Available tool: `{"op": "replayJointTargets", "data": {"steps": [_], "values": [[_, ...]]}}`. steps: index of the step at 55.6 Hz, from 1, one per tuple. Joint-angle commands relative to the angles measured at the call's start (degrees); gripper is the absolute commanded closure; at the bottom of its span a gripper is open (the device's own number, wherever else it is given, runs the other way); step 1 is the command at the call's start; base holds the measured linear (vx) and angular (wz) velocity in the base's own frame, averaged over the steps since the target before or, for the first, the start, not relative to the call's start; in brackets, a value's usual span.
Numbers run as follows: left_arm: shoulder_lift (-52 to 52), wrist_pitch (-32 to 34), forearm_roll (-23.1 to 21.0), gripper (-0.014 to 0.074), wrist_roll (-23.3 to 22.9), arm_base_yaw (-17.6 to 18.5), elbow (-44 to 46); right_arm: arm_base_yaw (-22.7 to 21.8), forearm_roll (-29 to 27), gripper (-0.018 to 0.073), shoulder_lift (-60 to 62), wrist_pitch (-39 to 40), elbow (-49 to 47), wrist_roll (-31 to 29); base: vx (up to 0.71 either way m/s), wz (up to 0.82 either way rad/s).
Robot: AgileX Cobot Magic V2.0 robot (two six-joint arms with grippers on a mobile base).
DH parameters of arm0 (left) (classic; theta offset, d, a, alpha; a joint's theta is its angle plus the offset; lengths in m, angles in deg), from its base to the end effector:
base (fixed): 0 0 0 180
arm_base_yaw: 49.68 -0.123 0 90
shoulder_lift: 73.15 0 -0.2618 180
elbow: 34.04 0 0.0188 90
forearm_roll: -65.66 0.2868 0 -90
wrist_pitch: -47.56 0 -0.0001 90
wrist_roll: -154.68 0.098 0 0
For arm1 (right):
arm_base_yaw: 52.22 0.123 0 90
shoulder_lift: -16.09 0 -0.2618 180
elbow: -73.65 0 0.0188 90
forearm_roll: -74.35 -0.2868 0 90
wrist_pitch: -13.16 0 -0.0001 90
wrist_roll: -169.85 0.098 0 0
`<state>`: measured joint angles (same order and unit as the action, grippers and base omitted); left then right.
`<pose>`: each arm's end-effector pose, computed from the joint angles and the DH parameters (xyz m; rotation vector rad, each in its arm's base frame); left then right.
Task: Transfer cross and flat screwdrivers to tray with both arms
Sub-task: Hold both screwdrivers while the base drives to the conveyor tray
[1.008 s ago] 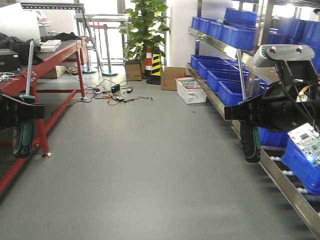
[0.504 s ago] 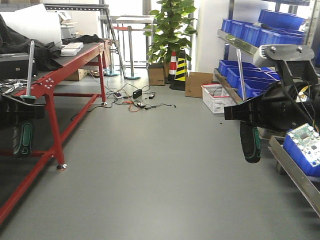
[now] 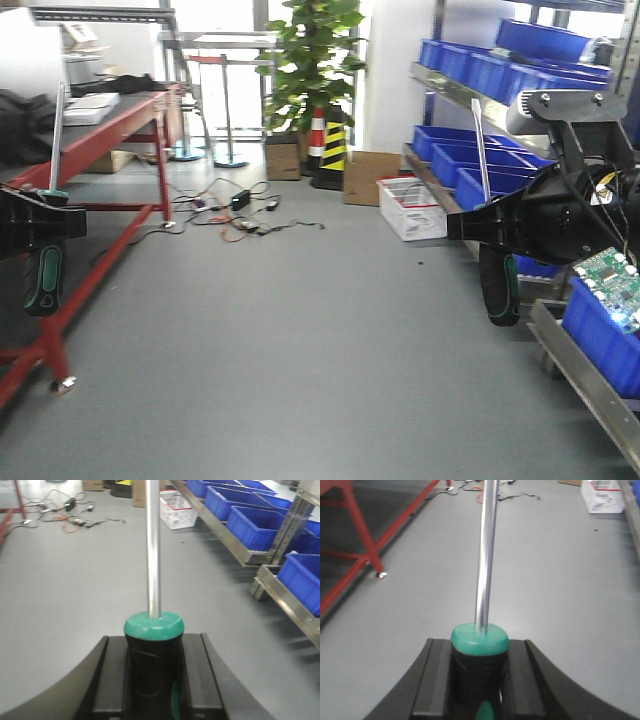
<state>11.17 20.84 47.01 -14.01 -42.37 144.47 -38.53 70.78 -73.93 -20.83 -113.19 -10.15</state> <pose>0.3444 -0.0584 0.3879 0.1275 1.9453 -0.2879 0.3584 0.0908 0.3928 -0.2134 2.0396 0.2169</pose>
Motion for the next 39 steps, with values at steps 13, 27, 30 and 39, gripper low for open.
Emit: {"op": "replayJointTargets", "data": {"steps": [13,27,30,39], "values": [[-1.88,5.0,-1.19,0.0596,-0.43,0.22,1.97,0.01,0.0,0.0567,2.13,5.6,-1.94,0.0,0.44,-0.58],[-1.88,5.0,-1.19,0.0596,-0.43,0.22,1.97,0.01,0.0,0.0567,2.13,5.6,-1.94,0.0,0.38,-0.83],[-1.88,5.0,-1.19,0.0596,-0.43,0.22,1.97,0.01,0.0,0.0567,2.13,5.6,-1.94,0.0,0.32,-0.88],[-1.88,5.0,-1.19,0.0596,-0.43,0.22,1.97,0.01,0.0,0.0567,2.13,5.6,-1.94,0.0,0.3,-0.88]]}}
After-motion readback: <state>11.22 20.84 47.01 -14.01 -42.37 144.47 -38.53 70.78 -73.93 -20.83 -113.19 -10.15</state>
